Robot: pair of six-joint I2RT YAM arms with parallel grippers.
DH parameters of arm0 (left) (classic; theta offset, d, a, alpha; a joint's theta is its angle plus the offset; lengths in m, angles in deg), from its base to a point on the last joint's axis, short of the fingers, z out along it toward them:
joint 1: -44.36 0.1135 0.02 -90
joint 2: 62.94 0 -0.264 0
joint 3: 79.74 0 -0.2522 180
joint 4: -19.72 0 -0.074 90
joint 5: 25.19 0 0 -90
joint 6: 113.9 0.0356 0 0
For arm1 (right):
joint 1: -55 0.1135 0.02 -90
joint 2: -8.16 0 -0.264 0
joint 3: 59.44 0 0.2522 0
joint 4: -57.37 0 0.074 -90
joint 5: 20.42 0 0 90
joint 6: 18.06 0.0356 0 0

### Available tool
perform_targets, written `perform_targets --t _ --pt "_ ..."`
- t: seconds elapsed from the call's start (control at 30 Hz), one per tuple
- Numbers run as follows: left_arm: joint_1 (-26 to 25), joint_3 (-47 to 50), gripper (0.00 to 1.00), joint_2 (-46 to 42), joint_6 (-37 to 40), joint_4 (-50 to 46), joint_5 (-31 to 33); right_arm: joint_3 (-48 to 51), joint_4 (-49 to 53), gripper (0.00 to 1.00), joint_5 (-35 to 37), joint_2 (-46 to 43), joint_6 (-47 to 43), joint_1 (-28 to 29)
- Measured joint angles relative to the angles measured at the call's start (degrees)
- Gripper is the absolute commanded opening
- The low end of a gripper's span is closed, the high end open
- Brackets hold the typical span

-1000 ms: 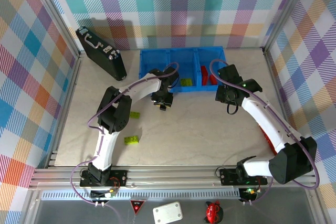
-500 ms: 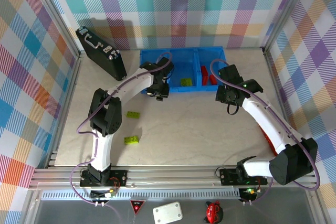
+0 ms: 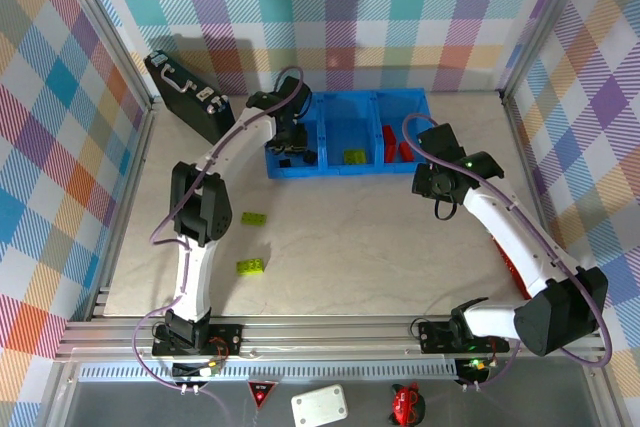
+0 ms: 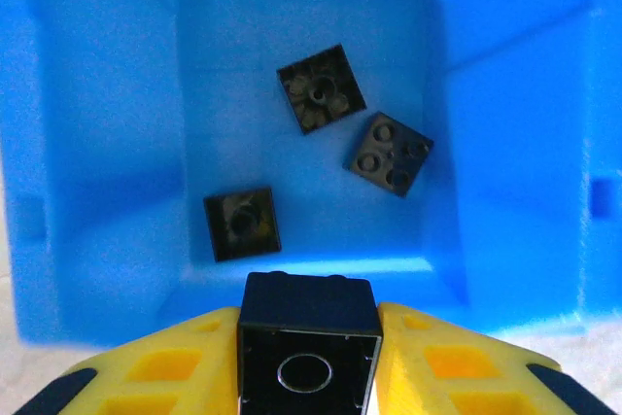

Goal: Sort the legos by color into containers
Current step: Place the lego at the center of the table.

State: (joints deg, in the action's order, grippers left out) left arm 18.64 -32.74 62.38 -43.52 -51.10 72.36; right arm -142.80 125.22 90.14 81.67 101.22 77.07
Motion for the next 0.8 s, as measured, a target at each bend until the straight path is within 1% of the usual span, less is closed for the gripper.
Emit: perform_targets --t 0.47,0.8 --pt "2.10 -4.44 0.37 8.87 1.05 1.11 1.60 -0.26 0.07 0.48 0.00 0.00 0.00 0.00" --pt "2.99 -6.27 0.44 11.15 1.20 1.92 1.42 -0.26 0.44 0.48 0.00 -0.17 0.02 0.00"
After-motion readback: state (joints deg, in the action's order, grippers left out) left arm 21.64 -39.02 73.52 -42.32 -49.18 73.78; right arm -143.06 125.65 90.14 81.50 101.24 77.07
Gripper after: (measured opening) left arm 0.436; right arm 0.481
